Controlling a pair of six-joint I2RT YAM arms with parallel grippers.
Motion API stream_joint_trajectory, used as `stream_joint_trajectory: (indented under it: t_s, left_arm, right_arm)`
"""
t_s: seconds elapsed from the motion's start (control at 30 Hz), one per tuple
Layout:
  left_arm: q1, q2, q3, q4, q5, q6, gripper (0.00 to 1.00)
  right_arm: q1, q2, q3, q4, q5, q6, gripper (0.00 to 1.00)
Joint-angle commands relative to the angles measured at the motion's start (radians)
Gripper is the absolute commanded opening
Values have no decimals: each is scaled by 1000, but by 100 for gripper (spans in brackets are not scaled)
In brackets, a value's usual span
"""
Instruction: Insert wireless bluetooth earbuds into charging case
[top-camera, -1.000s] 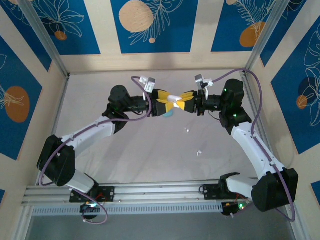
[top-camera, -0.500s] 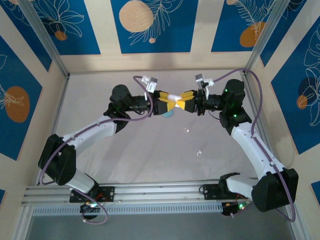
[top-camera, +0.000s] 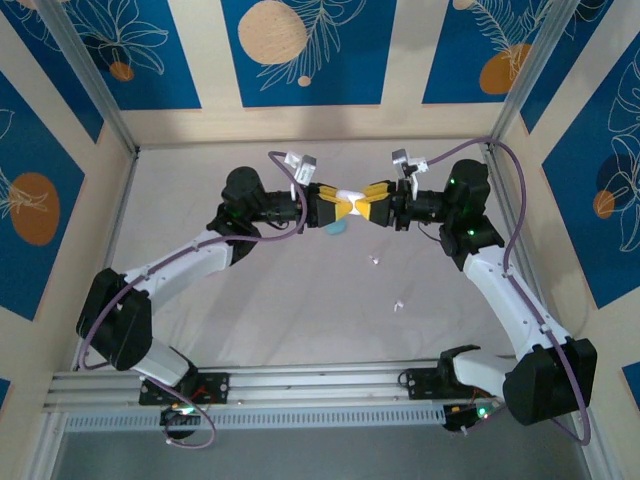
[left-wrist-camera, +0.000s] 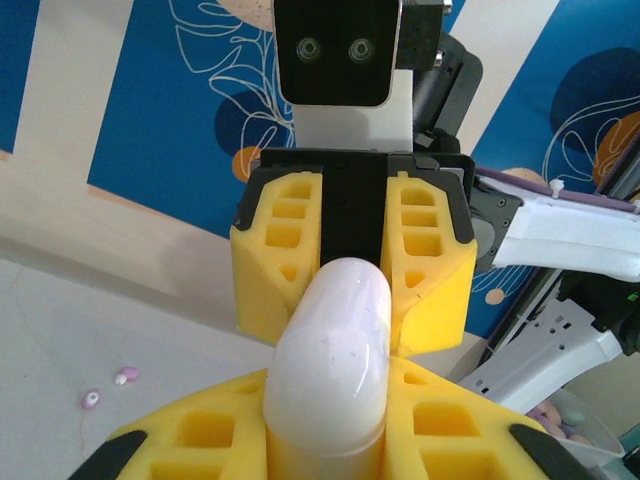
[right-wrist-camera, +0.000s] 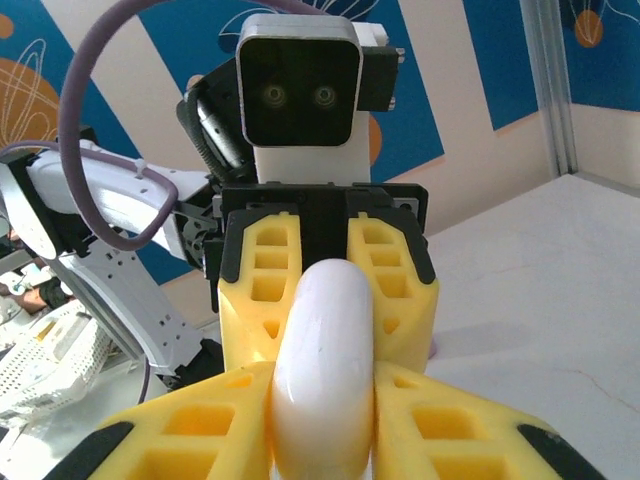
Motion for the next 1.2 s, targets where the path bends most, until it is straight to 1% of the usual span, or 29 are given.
stream_joint_trajectory:
  t_s: [0.0, 0.23, 0.5, 0.57, 0.63, 0.73, 0.8, 0.87, 1.0, 1.17]
  left_arm:
    - [-25, -21, 35, 17, 11, 55, 16]
    - [-25, -45, 38, -84, 0, 134, 14]
    - [-25, -64, 38, -152, -5, 181, 14]
    - [-25, -67, 38, -158, -3, 185, 14]
    - [-26, -70, 39, -163, -1, 190, 14]
    - [-26, -69, 38, -158, -3, 188, 19]
    - [-26, -69, 38, -142, -4, 180, 24]
    - [-27, -68, 36, -124, -5, 170, 26]
    - [-27, -69, 38, -125, 3, 180, 23]
    - [-28, -81, 23, -143, -7, 239, 19]
  right_arm:
    - [-3, 1, 10, -113, 104, -39, 30]
    - [-4, 4, 43, -189, 64, -103, 31]
    - [-20, 3, 63, -220, 105, -108, 31]
    - [-19, 9, 68, -221, 84, -109, 30]
    - [-20, 14, 72, -220, 66, -109, 27]
    - [-19, 23, 81, -217, 34, -108, 23]
    - [-19, 29, 86, -219, 20, -105, 22]
    - [-19, 33, 87, -222, 13, -106, 21]
    - [-21, 41, 92, -221, 18, -74, 20]
    - [-27, 60, 116, -246, 53, -8, 24]
